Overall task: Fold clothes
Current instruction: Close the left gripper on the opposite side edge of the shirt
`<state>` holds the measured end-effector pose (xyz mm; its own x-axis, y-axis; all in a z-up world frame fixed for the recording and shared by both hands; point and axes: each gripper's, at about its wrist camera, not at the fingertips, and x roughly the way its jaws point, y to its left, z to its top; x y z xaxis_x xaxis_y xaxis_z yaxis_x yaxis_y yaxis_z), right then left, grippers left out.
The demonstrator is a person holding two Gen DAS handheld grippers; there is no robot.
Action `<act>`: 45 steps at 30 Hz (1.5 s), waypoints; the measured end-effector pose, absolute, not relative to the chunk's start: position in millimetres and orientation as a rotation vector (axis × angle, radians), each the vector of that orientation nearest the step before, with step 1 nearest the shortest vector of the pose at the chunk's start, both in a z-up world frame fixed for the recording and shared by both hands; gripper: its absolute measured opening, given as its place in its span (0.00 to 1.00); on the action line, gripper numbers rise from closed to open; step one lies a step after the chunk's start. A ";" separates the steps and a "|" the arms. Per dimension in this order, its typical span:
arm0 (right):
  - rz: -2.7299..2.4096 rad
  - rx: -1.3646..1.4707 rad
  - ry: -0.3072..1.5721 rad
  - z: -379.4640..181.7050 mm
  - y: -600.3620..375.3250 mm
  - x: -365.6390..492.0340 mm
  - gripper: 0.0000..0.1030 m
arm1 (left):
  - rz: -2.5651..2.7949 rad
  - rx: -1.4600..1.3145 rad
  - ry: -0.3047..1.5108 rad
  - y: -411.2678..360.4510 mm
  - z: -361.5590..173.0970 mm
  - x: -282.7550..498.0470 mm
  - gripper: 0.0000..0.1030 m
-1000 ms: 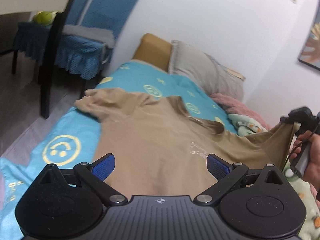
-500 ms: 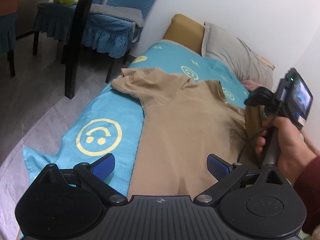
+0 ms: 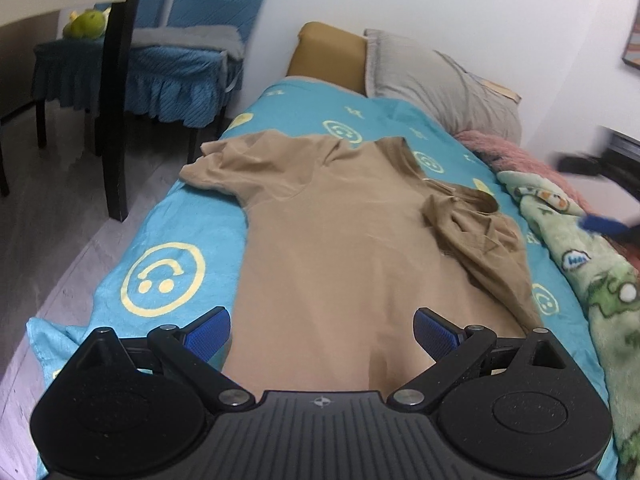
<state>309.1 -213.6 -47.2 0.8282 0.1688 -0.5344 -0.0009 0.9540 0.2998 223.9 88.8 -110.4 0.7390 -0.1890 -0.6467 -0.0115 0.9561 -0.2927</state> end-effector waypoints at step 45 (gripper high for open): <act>-0.201 0.656 0.421 -53.6 -385.0 72.4 0.91 | -0.649 0.392 1.013 -180.1 -139.3 38.2 0.53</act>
